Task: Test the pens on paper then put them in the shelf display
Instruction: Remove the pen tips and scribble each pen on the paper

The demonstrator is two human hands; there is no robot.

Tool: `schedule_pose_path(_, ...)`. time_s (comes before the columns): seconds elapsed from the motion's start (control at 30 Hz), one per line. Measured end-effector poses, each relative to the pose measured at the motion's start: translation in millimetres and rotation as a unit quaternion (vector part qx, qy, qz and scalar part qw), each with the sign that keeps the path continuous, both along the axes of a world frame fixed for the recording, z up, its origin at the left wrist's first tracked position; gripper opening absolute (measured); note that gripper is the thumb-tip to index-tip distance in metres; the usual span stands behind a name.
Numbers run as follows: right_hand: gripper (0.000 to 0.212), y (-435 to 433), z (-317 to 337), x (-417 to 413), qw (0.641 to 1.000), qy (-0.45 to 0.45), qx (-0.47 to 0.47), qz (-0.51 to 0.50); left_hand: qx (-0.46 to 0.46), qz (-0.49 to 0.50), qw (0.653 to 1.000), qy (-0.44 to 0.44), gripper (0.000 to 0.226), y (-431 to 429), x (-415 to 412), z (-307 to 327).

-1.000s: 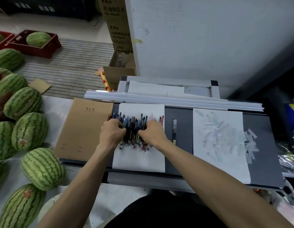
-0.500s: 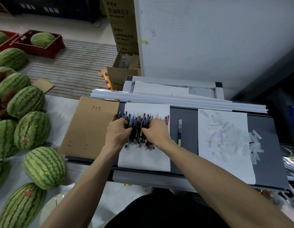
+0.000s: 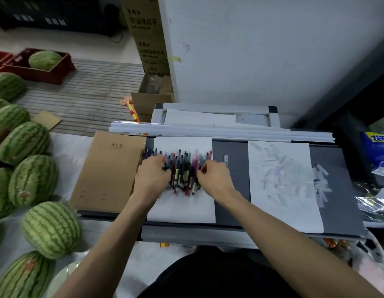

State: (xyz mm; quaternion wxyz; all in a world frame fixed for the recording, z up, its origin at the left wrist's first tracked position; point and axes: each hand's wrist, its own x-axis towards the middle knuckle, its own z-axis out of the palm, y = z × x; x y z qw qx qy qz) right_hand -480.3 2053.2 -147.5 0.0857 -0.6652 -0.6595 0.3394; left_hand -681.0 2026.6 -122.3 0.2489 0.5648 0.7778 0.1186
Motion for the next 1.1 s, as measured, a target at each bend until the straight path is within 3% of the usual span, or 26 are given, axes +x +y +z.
schedule_pose_path(0.13, 0.015, -8, -4, 49, 0.997, -0.055, 0.032, -0.043, -0.005, -0.077, 0.997, -0.030, 0.033, -5, 49, 1)
schedule_pose_path(0.27, 0.021, -17, -16, 77, 0.994, -0.073, -0.007, -0.084, -0.052, -0.182, 0.981, -0.049, 0.035, -17, 106, -17)
schedule_pose_path(0.33, 0.022, -18, -20, 79, 0.993, -0.060, -0.026, -0.099, -0.053, -0.211, 0.974, -0.061, 0.021, -18, 127, -27)
schedule_pose_path(0.4, 0.018, -14, -23, 77, 0.992, -0.034, -0.038, -0.112, -0.056, -0.211, 0.974, -0.062, 0.012, -16, 140, -35)
schedule_pose_path(0.53, 0.012, 2, -23, 68, 0.992, -0.005, -0.045, -0.119, -0.040, -0.168, 0.983, -0.066, 0.018, -8, 147, -45)
schedule_pose_path(0.8, 0.019, 29, -19, 54, 0.995, -0.010, -0.047, -0.082, -0.038, -0.099, 0.991, -0.076, 0.004, 18, 143, -39)
schedule_pose_path(1.1, 0.024, 16, -1, 82, 0.997, -0.063, -0.010, 0.034, -0.048, -0.123, 0.990, -0.040, 0.023, 17, 139, -20)
